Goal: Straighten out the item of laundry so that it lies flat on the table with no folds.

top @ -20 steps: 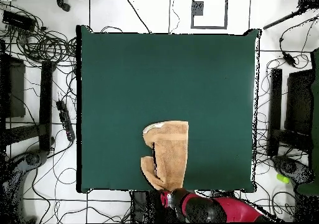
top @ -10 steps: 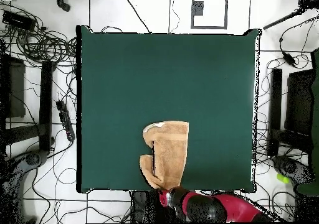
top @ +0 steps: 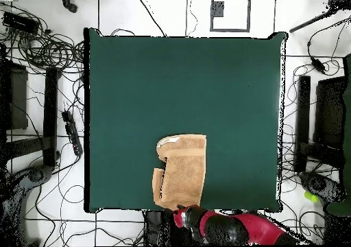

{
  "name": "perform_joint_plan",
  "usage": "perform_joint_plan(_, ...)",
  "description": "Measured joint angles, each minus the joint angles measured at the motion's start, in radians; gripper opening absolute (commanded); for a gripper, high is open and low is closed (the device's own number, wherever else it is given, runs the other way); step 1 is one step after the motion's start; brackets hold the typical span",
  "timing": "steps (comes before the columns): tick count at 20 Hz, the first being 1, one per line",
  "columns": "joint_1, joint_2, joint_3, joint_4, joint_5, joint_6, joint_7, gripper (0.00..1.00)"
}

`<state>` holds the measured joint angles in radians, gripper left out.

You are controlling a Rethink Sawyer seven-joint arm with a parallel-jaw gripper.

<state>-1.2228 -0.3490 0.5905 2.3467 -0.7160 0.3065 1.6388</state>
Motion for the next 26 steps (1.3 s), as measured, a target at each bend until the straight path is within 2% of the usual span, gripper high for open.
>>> perform_joint_plan(5,-0.002,0.009,0.011,-0.008,0.001,0.027,0.0,1.0)
perform_joint_plan(12,-0.027,0.033,0.062,-0.033,0.045,0.163,0.0,1.0)
perform_joint_plan(18,-0.005,0.083,0.099,-0.13,0.053,0.25,0.0,1.0)
perform_joint_plan(26,0.018,0.147,0.144,-0.281,0.053,0.266,0.0,1.0)
